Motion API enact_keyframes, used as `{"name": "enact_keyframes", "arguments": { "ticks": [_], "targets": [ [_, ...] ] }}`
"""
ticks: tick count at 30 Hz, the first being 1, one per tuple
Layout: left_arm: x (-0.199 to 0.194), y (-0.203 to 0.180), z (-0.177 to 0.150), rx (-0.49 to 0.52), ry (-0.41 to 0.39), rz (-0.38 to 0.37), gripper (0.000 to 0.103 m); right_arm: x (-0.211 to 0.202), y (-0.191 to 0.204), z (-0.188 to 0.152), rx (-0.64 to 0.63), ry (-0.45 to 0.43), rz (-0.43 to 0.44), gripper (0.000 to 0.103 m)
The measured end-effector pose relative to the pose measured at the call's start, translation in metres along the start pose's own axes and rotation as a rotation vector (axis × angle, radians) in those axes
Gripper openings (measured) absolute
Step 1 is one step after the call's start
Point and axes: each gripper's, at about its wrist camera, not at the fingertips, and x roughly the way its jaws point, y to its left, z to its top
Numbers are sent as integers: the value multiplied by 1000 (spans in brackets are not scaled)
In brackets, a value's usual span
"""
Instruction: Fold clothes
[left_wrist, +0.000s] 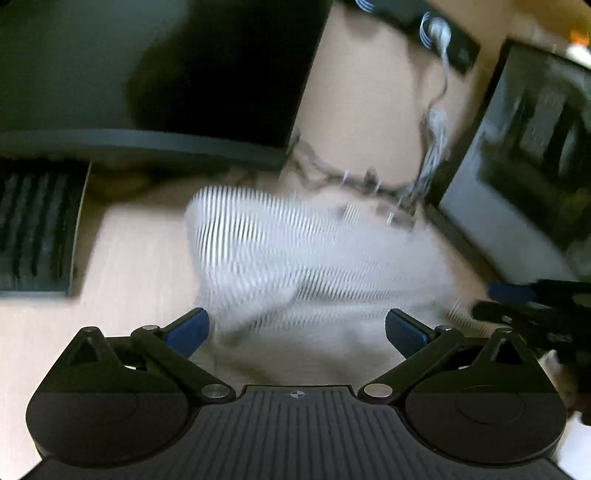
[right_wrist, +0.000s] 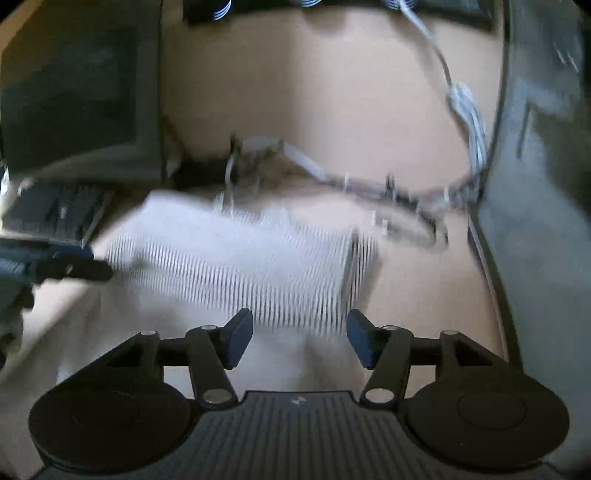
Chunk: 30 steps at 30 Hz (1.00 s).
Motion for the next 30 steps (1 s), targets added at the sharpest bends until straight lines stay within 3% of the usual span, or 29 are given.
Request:
{"name": "enact_keyframes", "arguments": {
  "ticks": [2, 5, 7, 10, 12, 17, 25, 27, 29, 30],
  "targets": [
    [8, -4, 19, 21, -28, -12, 103, 15, -6, 24, 9, -49, 3, 57],
    [39, -9, 32, 36, -5, 6, 103, 46, -14, 47, 46, -88, 16, 57],
    [68, -2, 30, 0, 90, 46, 103, 73, -20, 48, 94, -30, 41, 56],
    [79, -7, 20, 74, 106, 83, 103, 100, -28, 24, 93, 91, 41, 51],
    [78, -12, 20, 93, 114, 95, 103, 102, -27, 24, 54, 74, 58, 50],
    [77, -3, 25, 1, 115, 78, 103, 129, -25, 48, 53, 98, 81, 49],
    [74, -1, 30, -40, 114, 74, 103, 171, -20, 87, 52, 137, 119, 49],
    [71, 0, 32, -55, 115, 73, 103, 183, -16, 80, 32, 158, 131, 43],
    [66, 1, 34, -71, 114, 73, 103, 184, -11, 79, 4, 149, 149, 30],
    [63, 1, 35, -80, 114, 73, 103, 184, -9, 79, -6, 152, 162, 18]
  ]
}}
